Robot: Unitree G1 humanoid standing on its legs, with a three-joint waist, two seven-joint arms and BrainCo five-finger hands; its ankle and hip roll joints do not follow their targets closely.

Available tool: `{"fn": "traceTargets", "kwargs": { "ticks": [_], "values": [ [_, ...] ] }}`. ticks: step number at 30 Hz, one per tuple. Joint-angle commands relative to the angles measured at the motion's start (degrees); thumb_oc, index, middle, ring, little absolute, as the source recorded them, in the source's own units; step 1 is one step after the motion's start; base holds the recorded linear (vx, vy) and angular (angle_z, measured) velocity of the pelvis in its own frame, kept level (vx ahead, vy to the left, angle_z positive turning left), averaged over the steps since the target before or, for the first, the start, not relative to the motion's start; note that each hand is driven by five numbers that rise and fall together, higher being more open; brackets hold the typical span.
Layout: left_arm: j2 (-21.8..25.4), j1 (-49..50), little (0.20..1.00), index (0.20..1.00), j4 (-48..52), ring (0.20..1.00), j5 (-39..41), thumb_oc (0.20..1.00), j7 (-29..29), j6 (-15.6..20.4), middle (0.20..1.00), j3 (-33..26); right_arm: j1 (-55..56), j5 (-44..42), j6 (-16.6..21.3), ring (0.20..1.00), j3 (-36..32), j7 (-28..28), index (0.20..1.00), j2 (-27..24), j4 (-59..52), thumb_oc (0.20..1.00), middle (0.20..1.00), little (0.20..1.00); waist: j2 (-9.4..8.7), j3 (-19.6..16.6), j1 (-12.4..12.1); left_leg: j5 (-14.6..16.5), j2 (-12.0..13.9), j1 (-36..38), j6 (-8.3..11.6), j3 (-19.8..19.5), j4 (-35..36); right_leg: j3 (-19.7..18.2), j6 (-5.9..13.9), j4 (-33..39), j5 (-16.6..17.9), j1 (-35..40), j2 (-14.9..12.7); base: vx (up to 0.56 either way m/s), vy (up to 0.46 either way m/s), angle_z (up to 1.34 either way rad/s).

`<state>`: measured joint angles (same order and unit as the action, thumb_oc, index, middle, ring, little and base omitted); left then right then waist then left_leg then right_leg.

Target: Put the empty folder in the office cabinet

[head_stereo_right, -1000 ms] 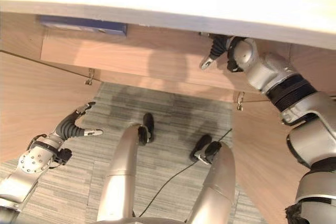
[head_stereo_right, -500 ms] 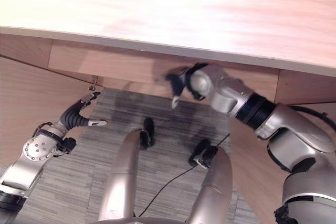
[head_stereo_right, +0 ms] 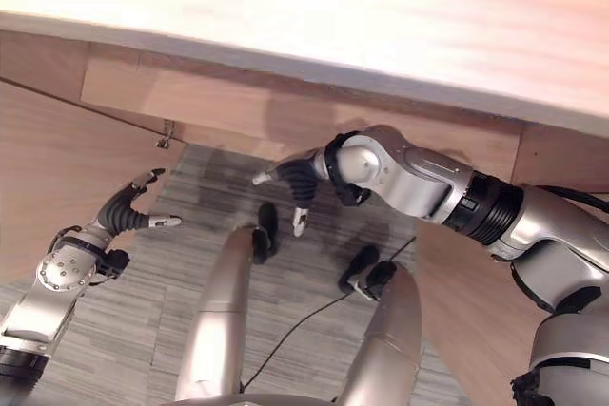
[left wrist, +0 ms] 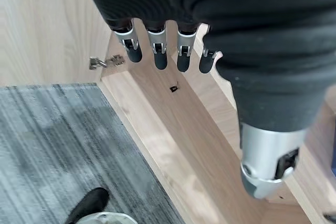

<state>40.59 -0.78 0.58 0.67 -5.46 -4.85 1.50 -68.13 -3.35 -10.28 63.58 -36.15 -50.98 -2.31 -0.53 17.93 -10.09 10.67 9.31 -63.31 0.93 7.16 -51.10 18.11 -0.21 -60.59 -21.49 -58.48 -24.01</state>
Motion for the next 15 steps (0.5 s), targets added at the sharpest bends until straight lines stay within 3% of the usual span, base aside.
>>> {"fn": "traceTargets", "kwargs": {
  "ticks": [1, 3, 6, 9, 11, 12, 13, 14, 15],
  "values": [
    [0.5, -1.1, 1.000, 1.000, 0.8, 1.000, -1.2, 1.000, 1.3, 1.0, 1.000, -1.8, -1.2, 0.7, 0.3, 1.000, -2.3, 1.8, 1.000, 1.1, 1.6, 1.000, 1.000, 1.000, -0.34, 0.7, -1.1, 2.1, 0.5, 3.3, 0.13, -0.8, 5.3, -0.6, 1.97, 12.1, 6.8, 4.2, 0.3, 0.00, -0.014, -0.09],
    [0.2, -1.3, 1.000, 1.000, -0.7, 1.000, -1.0, 1.000, 1.3, 0.8, 1.000, -1.0, 0.2, 1.4, 0.3, 1.000, -3.1, 2.4, 1.000, 2.2, 4.0, 1.000, 1.000, 1.000, -0.57, 0.6, -1.0, 1.5, 0.6, 5.0, 0.30, -0.8, 7.2, 0.0, 2.37, 13.9, 7.5, 5.9, 0.7, -0.01, -0.029, -0.10],
    [-0.3, -1.6, 1.000, 1.000, -7.6, 1.000, -1.0, 1.000, 2.1, 0.3, 1.000, 2.2, 5.7, 5.8, 0.7, 1.000, -6.9, 6.7, 1.000, 8.2, 16.1, 1.000, 1.000, 1.000, -1.26, -0.1, -1.0, -1.5, 0.1, 12.2, 0.68, -0.9, 14.9, 2.2, 3.92, 21.1, 10.6, 13.0, 2.9, 0.02, -0.040, -0.03],
    [-0.7, -0.6, 1.000, 1.000, -10.6, 1.000, -0.9, 1.000, 2.5, -0.1, 1.000, 3.0, 8.6, 6.4, 0.8, 1.000, -10.6, 10.3, 1.000, 11.4, 21.8, 1.000, 1.000, 1.000, -1.53, -0.5, -0.8, -2.6, 0.1, 16.0, 0.74, -1.1, 18.5, 2.7, 4.13, 24.6, 11.7, 16.9, 3.9, 0.04, -0.035, -0.05],
    [-3.3, 0.3, 1.000, 1.000, -20.0, 1.000, 1.8, 1.000, 3.8, -1.0, 1.000, 4.8, 12.3, 9.0, 0.8, 1.000, -15.0, 16.0, 1.000, 17.0, 33.7, 1.000, 1.000, 1.000, -2.05, -1.8, -0.5, -4.2, 0.2, 20.8, 1.12, -1.7, 22.4, 3.5, 4.19, 29.0, 12.6, 22.2, 5.2, 0.08, -0.070, -0.04],
    [-3.2, 0.1, 1.000, 1.000, -20.5, 1.000, 1.9, 1.000, 4.0, -0.7, 1.000, 5.1, 12.4, 9.2, 1.1, 1.000, -15.0, 16.2, 1.000, 17.4, 34.2, 1.000, 1.000, 1.000, -2.07, -1.5, -0.6, -4.4, 0.2, 21.5, 1.18, -1.7, 23.0, 3.7, 4.18, 29.5, 12.8, 22.9, 5.3, 0.10, -0.065, -0.03],
    [-5.1, -0.6, 1.000, 1.000, -28.5, 1.000, 1.6, 1.000, 6.1, -1.3, 1.000, 7.0, 14.1, 11.9, 1.0, 1.000, -17.5, 21.0, 1.000, 22.9, 44.8, 1.000, 1.000, 1.000, -2.22, -2.5, -0.5, -5.6, 0.4, 24.9, 1.54, -1.7, 26.0, 4.0, 4.41, 32.6, 13.3, 26.4, 6.3, 0.07, -0.046, -0.06],
    [-5.1, -0.9, 1.000, 1.000, -29.1, 1.000, 1.6, 1.000, 6.3, -0.9, 1.000, 7.3, 14.0, 12.0, 1.5, 1.000, -17.5, 21.4, 1.000, 23.5, 45.7, 1.000, 1.000, 1.000, -2.26, -2.1, -0.5, -5.9, 0.5, 25.8, 1.61, -1.6, 26.6, 4.1, 4.40, 33.3, 13.6, 27.2, 6.5, 0.13, -0.096, -0.06],
    [-7.3, -1.9, 1.000, 1.000, -36.5, 1.000, 2.5, 1.000, 7.7, -1.1, 1.000, 8.4, 15.1, 14.4, 1.1, 1.000, -19.6, 25.3, 1.000, 27.8, 53.0, 1.000, 1.000, 1.000, -2.36, -2.7, -0.1, -7.4, 0.7, 29.5, 2.08, -1.4, 30.1, 4.5, 4.52, 36.6, 14.2, 30.7, 7.7, 0.09, -0.092, -0.10]
  ]
}}
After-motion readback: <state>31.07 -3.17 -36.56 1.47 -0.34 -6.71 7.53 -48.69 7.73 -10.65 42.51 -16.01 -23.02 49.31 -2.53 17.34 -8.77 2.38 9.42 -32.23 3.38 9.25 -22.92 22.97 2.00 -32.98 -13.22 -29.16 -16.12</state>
